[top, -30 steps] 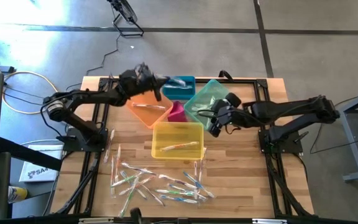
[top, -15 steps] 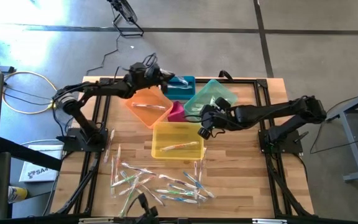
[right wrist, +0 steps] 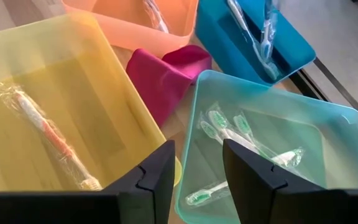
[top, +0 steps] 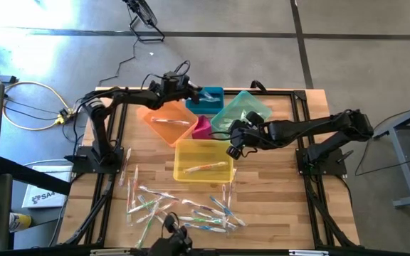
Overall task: Pick & Place Toothbrushes
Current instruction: Put the blue toothbrush into the blue bin, then put the purple toothbrush into the orange bin
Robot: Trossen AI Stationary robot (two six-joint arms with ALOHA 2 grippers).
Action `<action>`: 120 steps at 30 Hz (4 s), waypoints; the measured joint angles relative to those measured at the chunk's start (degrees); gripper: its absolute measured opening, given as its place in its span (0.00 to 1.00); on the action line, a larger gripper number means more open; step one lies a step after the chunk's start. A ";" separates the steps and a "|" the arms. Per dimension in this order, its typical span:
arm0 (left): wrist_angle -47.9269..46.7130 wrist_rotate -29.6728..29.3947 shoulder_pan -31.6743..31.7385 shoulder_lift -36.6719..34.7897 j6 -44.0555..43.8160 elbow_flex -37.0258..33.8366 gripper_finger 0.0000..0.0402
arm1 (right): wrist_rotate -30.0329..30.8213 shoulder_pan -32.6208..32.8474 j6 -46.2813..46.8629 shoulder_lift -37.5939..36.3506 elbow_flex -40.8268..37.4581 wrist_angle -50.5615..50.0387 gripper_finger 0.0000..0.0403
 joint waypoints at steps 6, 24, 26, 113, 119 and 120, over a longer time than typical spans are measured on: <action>-0.24 -0.01 -0.57 1.32 -1.46 -0.01 0.22 | 0.01 -0.02 -0.04 0.00 0.00 0.00 0.32; 0.89 0.08 -0.85 1.30 13.49 -0.01 0.47 | 0.22 -0.02 -0.07 0.00 0.00 0.62 0.32; 1.37 0.09 -0.83 1.30 12.10 -0.01 0.47 | 0.22 -0.02 -0.07 0.00 0.00 0.86 0.32; -31.98 2.22 -15.32 -80.42 22.85 -34.18 0.00 | -11.66 -2.82 -24.14 -39.01 -40.43 50.22 0.01; -35.36 1.45 -20.30 -82.78 21.90 -34.18 0.00 | -16.92 -2.95 -23.94 -41.17 -43.74 51.93 0.01; -35.73 1.46 -21.45 -82.74 21.43 -34.18 0.00 | -17.40 -2.95 -23.13 -41.18 -44.24 52.49 0.01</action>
